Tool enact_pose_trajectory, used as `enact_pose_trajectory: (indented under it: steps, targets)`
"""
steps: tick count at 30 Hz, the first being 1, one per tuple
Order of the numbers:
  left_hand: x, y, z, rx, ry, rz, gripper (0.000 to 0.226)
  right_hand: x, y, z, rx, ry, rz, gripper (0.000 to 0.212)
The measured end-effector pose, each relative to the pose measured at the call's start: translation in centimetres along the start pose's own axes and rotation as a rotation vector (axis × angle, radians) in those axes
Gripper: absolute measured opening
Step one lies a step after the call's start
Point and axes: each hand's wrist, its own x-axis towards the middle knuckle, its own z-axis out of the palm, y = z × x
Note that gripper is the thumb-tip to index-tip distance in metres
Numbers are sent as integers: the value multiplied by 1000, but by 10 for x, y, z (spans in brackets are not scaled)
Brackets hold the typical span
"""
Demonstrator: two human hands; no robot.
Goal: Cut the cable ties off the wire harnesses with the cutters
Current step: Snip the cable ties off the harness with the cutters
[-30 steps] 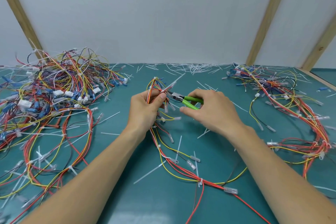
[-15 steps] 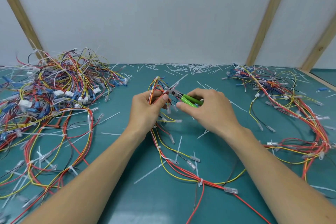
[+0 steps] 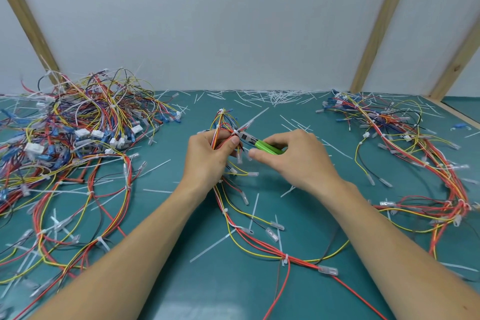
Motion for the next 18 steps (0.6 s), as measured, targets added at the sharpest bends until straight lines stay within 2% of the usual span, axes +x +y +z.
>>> enact_pose_trajectory:
  steps: [6, 18]
  targets:
    - [0, 0, 0, 5, 5, 5, 18, -1, -4, 2, 77, -47, 22, 63]
    - [-1, -1, 0, 18, 5, 24, 21, -1, -5, -2, 189, -133, 80, 43]
